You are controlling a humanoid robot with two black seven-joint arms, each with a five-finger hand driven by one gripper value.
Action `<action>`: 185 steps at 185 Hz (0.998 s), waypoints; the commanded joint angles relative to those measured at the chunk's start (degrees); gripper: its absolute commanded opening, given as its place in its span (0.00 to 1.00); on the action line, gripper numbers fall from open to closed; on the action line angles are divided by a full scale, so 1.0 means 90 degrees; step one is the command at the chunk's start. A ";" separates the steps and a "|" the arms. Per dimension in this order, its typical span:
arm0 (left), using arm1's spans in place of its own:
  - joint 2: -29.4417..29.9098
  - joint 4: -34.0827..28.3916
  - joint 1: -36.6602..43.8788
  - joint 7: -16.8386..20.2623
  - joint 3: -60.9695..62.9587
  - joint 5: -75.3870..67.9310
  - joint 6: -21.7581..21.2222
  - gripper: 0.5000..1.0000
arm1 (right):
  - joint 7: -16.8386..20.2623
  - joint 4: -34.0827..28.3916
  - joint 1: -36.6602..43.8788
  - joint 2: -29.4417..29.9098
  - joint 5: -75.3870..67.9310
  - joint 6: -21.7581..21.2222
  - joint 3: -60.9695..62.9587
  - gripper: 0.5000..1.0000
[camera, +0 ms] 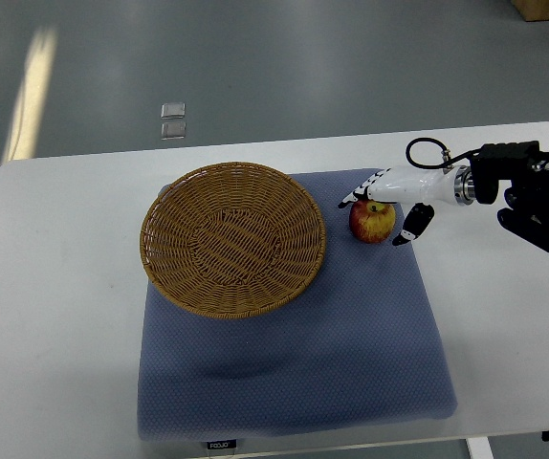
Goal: Place red apple in basket with right hand
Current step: 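Lower the right hand onto the apple and close fingers around it, then lift the apple with the right hand and carry it over the basket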
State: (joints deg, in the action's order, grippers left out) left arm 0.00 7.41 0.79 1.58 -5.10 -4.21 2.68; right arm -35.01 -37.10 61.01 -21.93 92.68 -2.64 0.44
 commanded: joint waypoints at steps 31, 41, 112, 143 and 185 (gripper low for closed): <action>0.0000 -0.0003 0.0000 0.0000 0.0000 -0.0001 -0.0005 1.00 | 0.0001 0.0079 0.0077 0.0005 0.0084 0.0098 -0.0001 0.78; 0.0000 0.0007 0.0000 0.0000 0.0000 -0.0001 -0.0005 1.00 | 0.0001 0.0079 0.0087 0.0005 0.0084 0.0098 -0.0001 0.73; 0.0000 0.0006 0.0000 0.0000 0.0000 0.0000 0.0005 1.00 | 0.0001 0.0079 0.0136 0.0005 0.0084 0.0137 -0.0167 0.39; 0.0000 0.0007 0.0000 0.0000 0.0000 -0.0001 -0.0005 1.00 | 0.0001 0.0099 0.0311 -0.0014 0.0084 0.0137 -0.0157 0.39; 0.0000 -0.0003 0.0000 0.0000 0.0000 -0.0001 0.0005 1.00 | 0.0001 0.0109 0.0780 -0.0073 0.0074 0.0117 -0.0157 0.41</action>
State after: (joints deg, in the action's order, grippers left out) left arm 0.00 7.40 0.79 1.58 -5.10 -4.22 2.68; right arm -35.00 -36.13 65.99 -22.39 93.38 -1.39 -0.97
